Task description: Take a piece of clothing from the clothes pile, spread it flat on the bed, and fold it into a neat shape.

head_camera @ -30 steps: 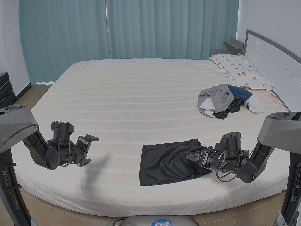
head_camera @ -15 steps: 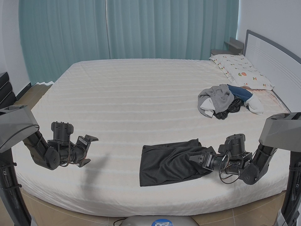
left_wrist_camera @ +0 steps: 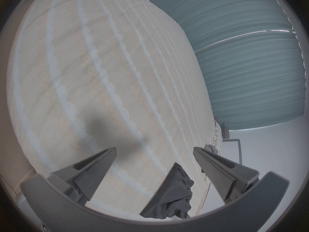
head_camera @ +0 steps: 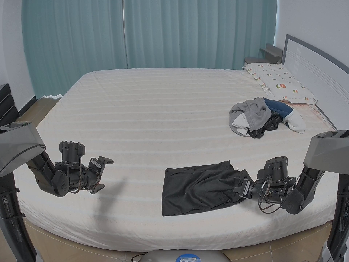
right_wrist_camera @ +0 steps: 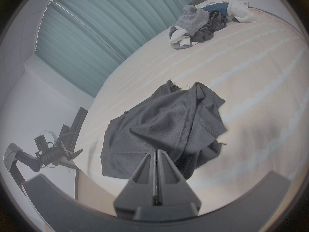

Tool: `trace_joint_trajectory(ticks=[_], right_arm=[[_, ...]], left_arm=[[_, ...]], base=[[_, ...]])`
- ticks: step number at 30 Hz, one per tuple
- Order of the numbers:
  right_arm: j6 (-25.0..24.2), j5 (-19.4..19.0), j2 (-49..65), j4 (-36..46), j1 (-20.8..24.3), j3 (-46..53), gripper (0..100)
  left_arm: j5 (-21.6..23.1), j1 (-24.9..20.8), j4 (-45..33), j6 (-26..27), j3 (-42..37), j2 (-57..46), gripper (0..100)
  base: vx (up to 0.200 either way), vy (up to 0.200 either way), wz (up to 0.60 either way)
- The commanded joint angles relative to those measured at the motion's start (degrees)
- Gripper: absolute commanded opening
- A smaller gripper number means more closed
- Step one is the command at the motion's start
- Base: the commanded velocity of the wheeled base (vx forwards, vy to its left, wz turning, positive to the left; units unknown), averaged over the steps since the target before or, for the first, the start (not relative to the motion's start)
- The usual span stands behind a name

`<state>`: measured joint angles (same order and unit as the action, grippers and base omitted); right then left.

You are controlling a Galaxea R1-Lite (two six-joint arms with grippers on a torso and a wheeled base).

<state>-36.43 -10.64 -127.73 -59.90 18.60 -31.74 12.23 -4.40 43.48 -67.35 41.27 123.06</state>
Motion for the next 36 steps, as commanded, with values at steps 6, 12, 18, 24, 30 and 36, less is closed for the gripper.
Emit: trace_joint_trajectory(ticks=[6, 12, 18, 24, 30, 36], right_arm=[[10.41, 0.27, 3.28, 6.12, -1.29, 2.83, 0], [13.31, 0.62, 3.54, 6.55, -2.96, 3.36, 0], [17.88, 0.53, 3.63, 7.79, -5.86, 4.59, 0], [17.79, 0.36, 3.81, 6.99, -5.77, 4.41, 100], [10.67, -0.08, 5.74, 3.48, -7.0, 1.33, 100], [4.52, -0.08, -0.5, 2.51, -7.7, -4.91, 100]], left_arm=[[-0.01, 0.01, 0.02, 0.03, -0.04, 0.07, 100], [-0.01, -0.08, 0.02, 0.03, -0.04, 0.07, 100], [-0.1, -0.08, 0.11, 0.12, 0.04, 0.25, 100], [-0.1, -0.08, 0.11, 0.2, 0.04, 0.42, 100], [-0.1, -0.17, 0.2, 0.2, 0.04, 0.51, 100], [-0.19, -0.17, 0.2, 0.2, 0.04, 0.51, 100]], base=[[0.0, 0.0, 0.0], [0.0, 0.0, 0.0], [0.0, 0.0, 0.0], [0.0, 0.0, 0.0], [0.0, 0.0, 0.0], [0.0, 0.0, 0.0]])
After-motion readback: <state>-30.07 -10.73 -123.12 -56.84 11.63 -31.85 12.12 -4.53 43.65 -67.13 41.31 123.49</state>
